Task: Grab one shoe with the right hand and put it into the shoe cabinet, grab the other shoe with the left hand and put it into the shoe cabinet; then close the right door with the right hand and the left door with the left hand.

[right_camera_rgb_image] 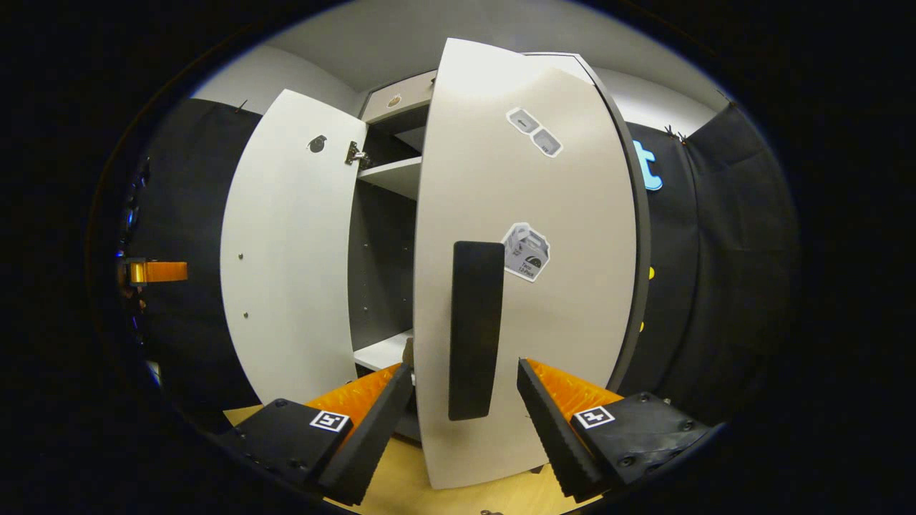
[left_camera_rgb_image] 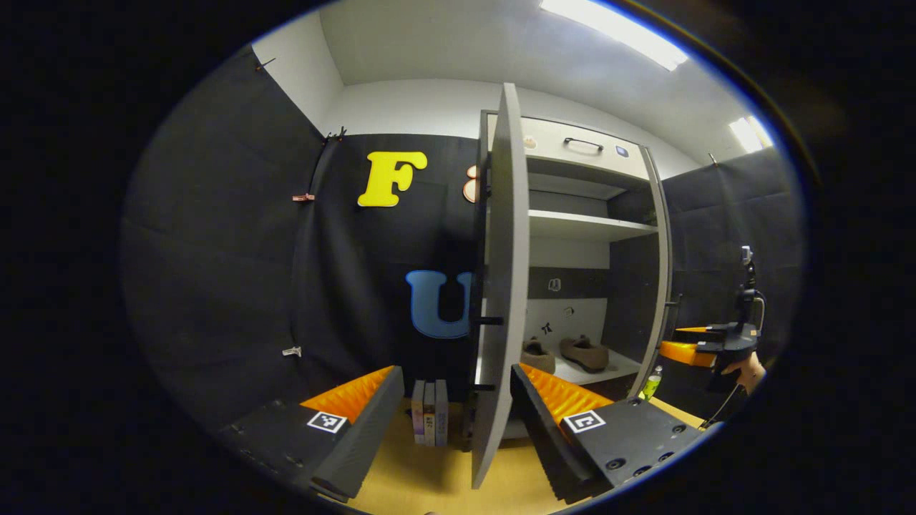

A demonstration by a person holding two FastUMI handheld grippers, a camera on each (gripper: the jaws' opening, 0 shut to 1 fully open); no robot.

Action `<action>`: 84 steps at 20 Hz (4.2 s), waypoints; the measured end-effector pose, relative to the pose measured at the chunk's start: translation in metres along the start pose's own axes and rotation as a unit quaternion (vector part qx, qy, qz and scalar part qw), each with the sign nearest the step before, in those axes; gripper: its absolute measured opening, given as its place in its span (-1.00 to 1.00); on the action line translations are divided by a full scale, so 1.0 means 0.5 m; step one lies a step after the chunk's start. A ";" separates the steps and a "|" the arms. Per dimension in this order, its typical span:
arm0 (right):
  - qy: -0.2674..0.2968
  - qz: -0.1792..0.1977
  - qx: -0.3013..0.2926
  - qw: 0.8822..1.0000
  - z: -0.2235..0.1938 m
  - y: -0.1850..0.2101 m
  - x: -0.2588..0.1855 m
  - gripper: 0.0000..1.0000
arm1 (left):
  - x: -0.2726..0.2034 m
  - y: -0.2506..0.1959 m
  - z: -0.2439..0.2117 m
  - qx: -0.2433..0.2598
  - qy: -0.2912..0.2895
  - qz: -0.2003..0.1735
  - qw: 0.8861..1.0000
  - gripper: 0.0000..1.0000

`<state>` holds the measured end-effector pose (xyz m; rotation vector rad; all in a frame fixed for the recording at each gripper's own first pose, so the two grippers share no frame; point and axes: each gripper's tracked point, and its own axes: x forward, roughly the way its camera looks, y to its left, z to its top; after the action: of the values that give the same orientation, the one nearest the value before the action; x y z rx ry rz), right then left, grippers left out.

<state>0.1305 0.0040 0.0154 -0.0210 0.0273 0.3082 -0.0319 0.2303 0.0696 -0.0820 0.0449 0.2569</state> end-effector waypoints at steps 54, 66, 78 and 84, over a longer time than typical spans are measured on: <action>0.019 -0.067 0.018 0.997 -0.022 -0.121 -0.237 0.96 | 0.357 -0.493 -0.088 0.044 -0.037 -0.151 0.987 0.83; -0.011 -0.018 0.017 1.000 0.022 0.035 -0.234 0.96 | 0.128 -0.388 -0.119 0.003 -0.012 -0.138 0.990 0.88; -0.030 -0.060 0.028 0.997 0.043 0.045 -0.251 0.96 | 0.048 -0.352 -0.127 0.001 -0.006 -0.124 0.992 0.90; -0.033 -0.069 0.022 0.997 0.048 0.043 -0.261 0.96 | 0.029 -0.350 -0.138 0.000 0.001 -0.124 0.992 0.91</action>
<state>0.0003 -0.0143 0.0427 0.0300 -0.0331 0.1695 0.0245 0.0591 0.0132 -0.0861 0.0356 0.0082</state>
